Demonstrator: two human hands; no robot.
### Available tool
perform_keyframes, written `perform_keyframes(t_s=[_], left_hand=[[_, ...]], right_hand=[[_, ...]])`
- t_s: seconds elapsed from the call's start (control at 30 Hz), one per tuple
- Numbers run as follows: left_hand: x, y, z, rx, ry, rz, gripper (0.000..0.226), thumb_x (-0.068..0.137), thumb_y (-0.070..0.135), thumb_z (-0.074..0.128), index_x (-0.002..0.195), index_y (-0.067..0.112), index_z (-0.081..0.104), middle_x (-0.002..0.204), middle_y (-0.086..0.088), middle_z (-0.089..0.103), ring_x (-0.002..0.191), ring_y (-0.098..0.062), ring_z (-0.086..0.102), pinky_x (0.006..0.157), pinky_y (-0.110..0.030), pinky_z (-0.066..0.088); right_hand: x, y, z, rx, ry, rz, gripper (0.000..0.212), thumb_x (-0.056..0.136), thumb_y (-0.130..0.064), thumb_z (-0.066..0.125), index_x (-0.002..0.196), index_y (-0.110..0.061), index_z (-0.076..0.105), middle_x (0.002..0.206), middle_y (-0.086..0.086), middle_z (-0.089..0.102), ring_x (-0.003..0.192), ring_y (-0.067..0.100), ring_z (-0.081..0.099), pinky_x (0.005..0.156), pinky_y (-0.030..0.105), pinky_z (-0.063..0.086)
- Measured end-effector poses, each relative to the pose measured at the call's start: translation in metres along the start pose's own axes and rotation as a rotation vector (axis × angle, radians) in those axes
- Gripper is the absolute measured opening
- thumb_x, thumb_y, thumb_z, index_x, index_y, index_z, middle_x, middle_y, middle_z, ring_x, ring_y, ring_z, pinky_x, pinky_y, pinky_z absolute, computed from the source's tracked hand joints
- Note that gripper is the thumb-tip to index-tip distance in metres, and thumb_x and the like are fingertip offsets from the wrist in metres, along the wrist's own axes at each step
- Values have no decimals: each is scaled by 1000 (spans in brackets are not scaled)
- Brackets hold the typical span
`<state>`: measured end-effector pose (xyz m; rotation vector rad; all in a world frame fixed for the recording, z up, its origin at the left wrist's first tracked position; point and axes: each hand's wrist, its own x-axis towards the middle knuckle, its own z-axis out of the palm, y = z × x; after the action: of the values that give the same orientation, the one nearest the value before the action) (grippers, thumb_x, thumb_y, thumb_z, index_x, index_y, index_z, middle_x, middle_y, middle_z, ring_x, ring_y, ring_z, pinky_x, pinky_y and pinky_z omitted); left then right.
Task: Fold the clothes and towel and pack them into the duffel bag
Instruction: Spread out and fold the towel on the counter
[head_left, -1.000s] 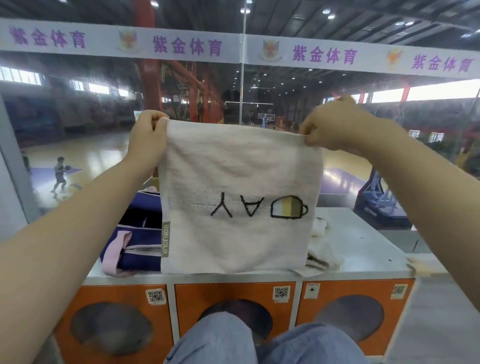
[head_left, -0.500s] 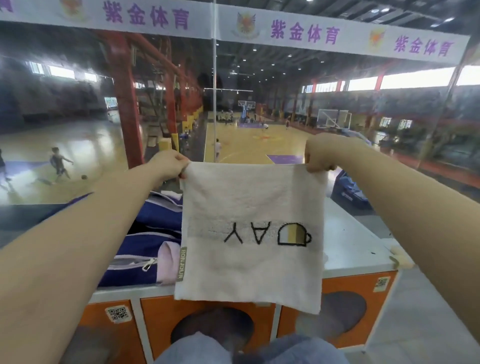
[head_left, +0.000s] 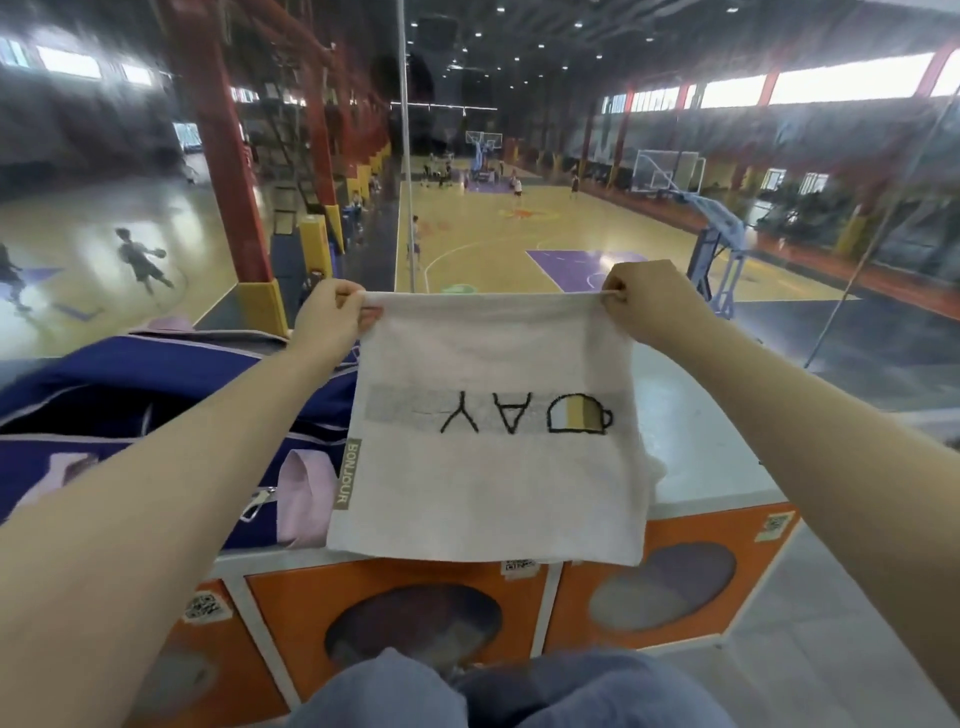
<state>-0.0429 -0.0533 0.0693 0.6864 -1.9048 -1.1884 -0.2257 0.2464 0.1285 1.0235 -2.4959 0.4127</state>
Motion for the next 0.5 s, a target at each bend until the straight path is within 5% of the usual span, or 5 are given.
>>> perform_keyframes(t_s=[0.07,0.17,0.27,0.5], left_hand=[[-17,-6,-3,-9,-13,51,11,100,20,47,106,17,54,108,-3,64,89,-6,64,76,-20,51],[-43,-15,-11,-64,-57,113,7,99,25,48,100,25,54,109,-2,66,99,-13,66,86,-30,54],[-68,-19,-16,-132,-73,120,12,100,21,47,94,30,52,106,3,67,97,-7,66,84,-22,53],[-55,-21,-12,-155,-73,46,8,99,21,48,97,25,54,109,-6,65,104,-18,65,94,-35,53]], right_hand=[[-25,1,6,34,6,-25,22,90,-8,47,92,-4,69,84,11,66,74,24,51,66,27,34],[-62,7,16,65,26,-46,17,89,-9,50,86,-4,66,83,9,67,75,30,58,63,30,37],[-92,9,29,78,41,-63,18,92,-17,54,102,-10,68,97,5,69,86,27,64,72,31,48],[-79,6,32,224,-45,75,18,94,-20,50,99,-10,64,90,5,66,85,26,60,74,31,47]])
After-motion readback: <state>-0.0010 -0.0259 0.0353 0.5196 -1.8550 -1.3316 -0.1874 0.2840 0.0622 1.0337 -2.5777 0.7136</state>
